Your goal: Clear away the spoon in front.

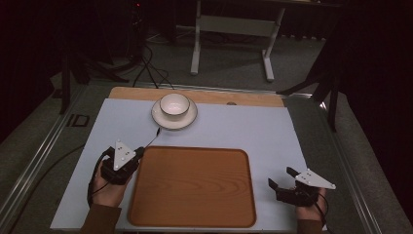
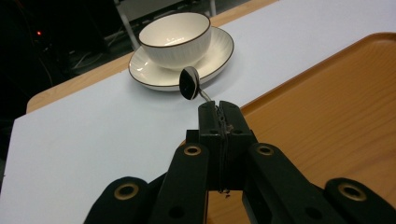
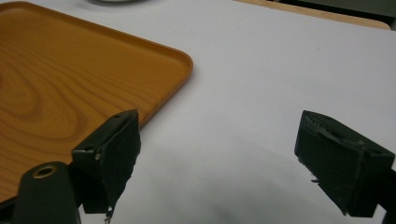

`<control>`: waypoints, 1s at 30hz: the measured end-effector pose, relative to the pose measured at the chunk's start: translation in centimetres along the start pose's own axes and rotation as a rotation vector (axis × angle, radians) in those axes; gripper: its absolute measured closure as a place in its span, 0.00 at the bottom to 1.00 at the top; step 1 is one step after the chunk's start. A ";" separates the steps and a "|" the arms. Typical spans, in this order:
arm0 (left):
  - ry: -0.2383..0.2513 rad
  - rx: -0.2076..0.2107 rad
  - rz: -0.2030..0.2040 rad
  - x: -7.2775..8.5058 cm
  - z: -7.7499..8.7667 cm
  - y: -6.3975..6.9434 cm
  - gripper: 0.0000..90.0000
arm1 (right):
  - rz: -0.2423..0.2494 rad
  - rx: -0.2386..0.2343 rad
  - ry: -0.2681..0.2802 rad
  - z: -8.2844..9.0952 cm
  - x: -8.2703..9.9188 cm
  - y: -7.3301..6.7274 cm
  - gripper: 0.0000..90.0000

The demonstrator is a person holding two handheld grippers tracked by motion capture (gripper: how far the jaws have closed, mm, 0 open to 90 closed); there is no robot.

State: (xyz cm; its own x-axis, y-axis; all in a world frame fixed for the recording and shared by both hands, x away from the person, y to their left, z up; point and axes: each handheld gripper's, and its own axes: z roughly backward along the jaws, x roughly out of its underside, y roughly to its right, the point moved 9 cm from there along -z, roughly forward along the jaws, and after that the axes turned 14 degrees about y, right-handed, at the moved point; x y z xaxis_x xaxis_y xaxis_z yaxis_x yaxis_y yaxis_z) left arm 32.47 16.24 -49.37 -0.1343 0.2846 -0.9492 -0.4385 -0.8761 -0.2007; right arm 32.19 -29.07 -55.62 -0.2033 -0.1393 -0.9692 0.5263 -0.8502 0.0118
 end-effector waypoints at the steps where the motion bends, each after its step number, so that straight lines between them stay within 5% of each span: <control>1: 0.000 0.000 0.000 0.0 0.0 0.0 0.99 | 0.000 0.000 0.000 0.0 0.0 0.0 0.16; 30: -0.038 -0.003 -0.034 2.3 1.8 1.9 0.99 | 0.000 -0.003 -0.002 -0.2 0.1 0.0 0.16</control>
State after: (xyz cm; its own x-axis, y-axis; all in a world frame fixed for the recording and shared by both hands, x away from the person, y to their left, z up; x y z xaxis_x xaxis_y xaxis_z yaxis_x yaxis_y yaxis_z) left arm 29.74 15.90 -51.49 -0.1535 0.3285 -0.9320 -0.4409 -0.8668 -0.2329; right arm 32.31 -28.96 -55.73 -0.2050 -0.1404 -0.9686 0.5287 -0.8487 0.0111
